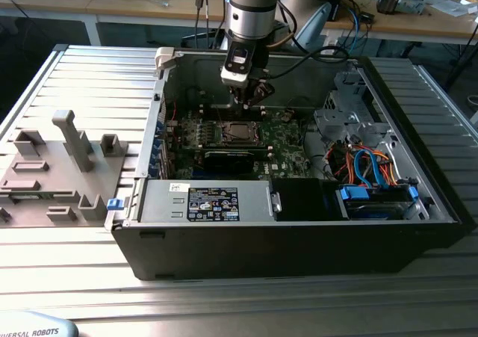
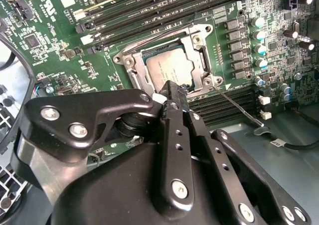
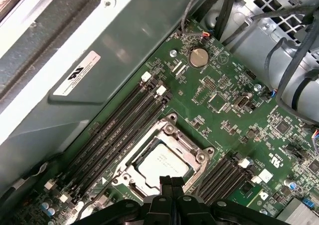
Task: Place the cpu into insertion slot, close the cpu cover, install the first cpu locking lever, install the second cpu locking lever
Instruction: 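Install the first cpu locking lever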
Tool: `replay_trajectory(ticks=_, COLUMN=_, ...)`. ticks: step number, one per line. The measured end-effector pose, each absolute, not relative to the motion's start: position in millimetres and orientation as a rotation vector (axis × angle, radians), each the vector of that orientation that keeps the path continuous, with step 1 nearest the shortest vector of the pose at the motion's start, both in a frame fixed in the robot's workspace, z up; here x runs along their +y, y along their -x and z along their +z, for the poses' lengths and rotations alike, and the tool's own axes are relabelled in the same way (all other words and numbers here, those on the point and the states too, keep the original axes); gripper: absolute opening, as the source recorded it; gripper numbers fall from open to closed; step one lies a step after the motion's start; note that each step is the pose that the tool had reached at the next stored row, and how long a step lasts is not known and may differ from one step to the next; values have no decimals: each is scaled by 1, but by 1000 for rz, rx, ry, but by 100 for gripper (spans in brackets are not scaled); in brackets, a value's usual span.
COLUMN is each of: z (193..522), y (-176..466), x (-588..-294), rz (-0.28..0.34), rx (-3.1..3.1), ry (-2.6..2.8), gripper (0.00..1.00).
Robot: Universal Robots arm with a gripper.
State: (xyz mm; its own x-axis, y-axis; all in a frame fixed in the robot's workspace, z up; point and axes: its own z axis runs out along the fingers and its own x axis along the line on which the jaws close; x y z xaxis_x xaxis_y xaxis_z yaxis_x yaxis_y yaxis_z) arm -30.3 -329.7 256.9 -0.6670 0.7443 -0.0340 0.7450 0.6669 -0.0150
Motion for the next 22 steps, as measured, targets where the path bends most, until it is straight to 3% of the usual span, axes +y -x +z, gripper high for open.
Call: replay_trajectory(ticks=22, z=257, y=30, x=-330, rz=-41, rx=2894, ry=-1154, gripper=11)
